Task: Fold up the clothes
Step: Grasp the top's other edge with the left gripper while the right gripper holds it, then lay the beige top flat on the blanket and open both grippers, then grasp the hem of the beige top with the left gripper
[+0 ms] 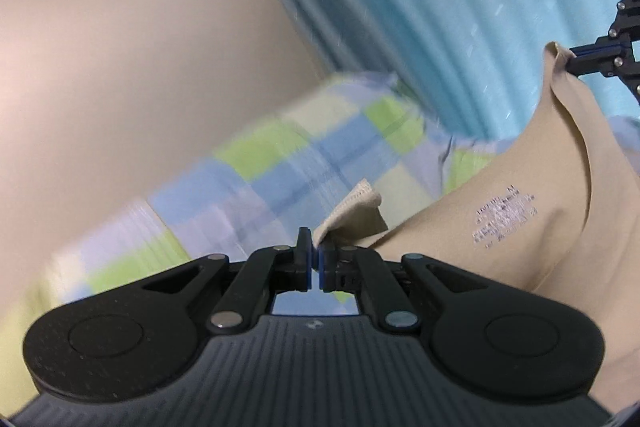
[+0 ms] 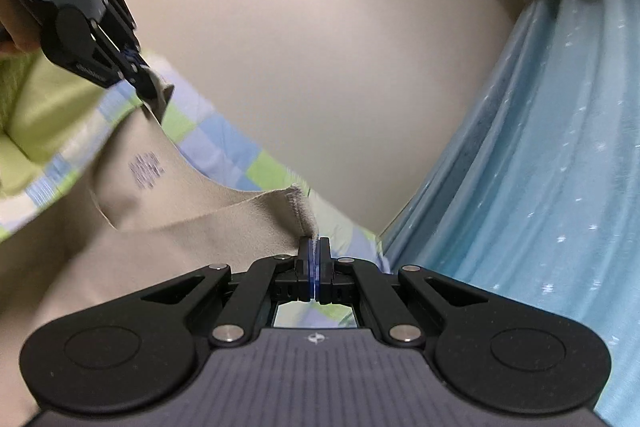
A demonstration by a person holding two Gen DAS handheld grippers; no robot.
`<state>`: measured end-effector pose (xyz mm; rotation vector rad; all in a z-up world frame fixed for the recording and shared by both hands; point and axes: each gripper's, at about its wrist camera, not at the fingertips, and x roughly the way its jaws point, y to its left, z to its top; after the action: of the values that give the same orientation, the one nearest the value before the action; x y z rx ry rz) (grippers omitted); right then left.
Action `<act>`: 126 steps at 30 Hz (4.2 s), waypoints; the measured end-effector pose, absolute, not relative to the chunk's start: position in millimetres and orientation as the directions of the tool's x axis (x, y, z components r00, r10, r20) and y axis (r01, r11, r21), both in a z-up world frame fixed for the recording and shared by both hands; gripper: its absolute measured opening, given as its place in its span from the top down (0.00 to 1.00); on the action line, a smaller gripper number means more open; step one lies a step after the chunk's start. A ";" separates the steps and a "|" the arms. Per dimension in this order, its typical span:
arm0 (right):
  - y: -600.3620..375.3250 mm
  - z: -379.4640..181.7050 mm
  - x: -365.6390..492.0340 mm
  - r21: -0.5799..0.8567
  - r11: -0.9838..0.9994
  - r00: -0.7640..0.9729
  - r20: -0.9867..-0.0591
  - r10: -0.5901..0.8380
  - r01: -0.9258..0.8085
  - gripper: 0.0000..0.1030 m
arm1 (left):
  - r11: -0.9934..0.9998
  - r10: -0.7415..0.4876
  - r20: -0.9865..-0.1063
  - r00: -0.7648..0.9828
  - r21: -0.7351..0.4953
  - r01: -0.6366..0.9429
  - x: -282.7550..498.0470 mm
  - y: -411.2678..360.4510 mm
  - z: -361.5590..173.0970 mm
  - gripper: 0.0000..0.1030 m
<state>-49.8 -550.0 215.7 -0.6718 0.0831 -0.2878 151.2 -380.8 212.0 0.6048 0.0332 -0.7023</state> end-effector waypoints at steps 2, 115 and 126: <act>-572.9 197.6 1.9 -0.635 0.740 0.949 -0.035 -0.313 0.221 1.00 | 0.611 -0.573 -0.297 0.764 0.466 0.639 202.7 -412.1 173.9 0.97; -657.7 -58.9 121.9 0.127 0.966 0.829 -0.545 -0.122 0.225 0.67 | 0.547 -0.640 -0.594 0.487 0.093 0.832 381.6 -515.4 -44.9 0.72; -710.7 -87.3 171.6 0.192 0.960 0.769 -0.638 -0.037 0.206 0.72 | 0.467 -0.565 -0.674 0.477 0.216 0.858 344.2 -472.5 -61.0 0.66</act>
<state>171.6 -710.7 -87.3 0.2590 0.6829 -0.1331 344.2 -472.5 -61.0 0.5873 0.5676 -0.9323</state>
